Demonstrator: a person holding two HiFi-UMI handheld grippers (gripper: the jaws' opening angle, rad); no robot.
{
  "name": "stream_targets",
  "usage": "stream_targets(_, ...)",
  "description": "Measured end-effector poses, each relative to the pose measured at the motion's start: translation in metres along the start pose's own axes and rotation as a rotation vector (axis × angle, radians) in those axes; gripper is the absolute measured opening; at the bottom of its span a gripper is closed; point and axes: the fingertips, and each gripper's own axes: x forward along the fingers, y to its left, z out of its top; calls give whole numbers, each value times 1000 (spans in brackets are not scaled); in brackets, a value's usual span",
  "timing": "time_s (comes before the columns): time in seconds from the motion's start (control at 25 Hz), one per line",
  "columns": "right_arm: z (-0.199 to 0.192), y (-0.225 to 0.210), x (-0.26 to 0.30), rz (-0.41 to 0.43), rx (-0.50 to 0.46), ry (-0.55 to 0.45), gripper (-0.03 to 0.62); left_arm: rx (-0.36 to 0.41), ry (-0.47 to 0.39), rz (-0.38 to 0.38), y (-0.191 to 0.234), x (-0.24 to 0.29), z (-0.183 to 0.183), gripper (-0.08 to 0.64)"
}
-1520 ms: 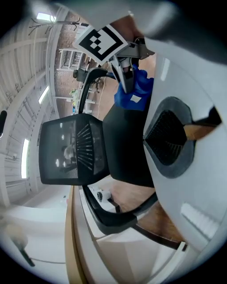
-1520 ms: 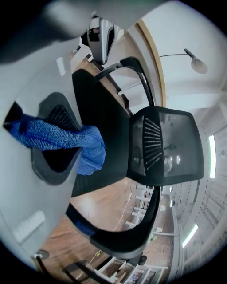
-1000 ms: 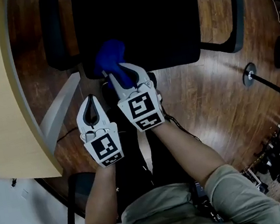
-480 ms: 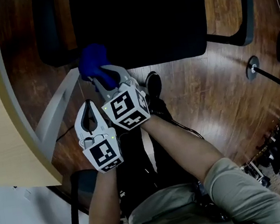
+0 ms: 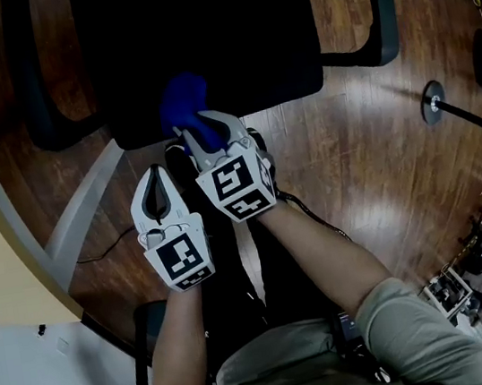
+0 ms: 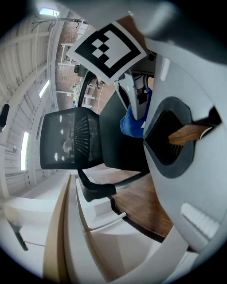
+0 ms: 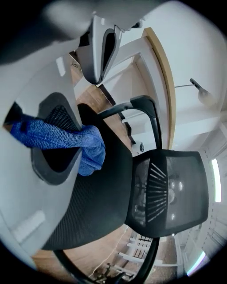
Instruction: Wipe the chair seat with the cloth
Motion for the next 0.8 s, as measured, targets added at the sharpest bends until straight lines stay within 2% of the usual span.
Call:
stream_targets(0.2, -11, -70, -49, -104, 77, -18, 84, 60, -34, -75, -62, 14, 36, 5)
stream_targets(0.44, -37, -149, -108, -212, 171, -34, 84, 121, -52, -159, -143, 27, 62, 6)
stream_targets(0.68, -81, -205, -151, -276, 258, -18, 84, 168, -56, -209, -211, 33, 76, 5)
stream_targets(0.8, -100, -221, -159, -281, 273, 1, 84, 177, -42, -223, -234, 36, 72, 6)
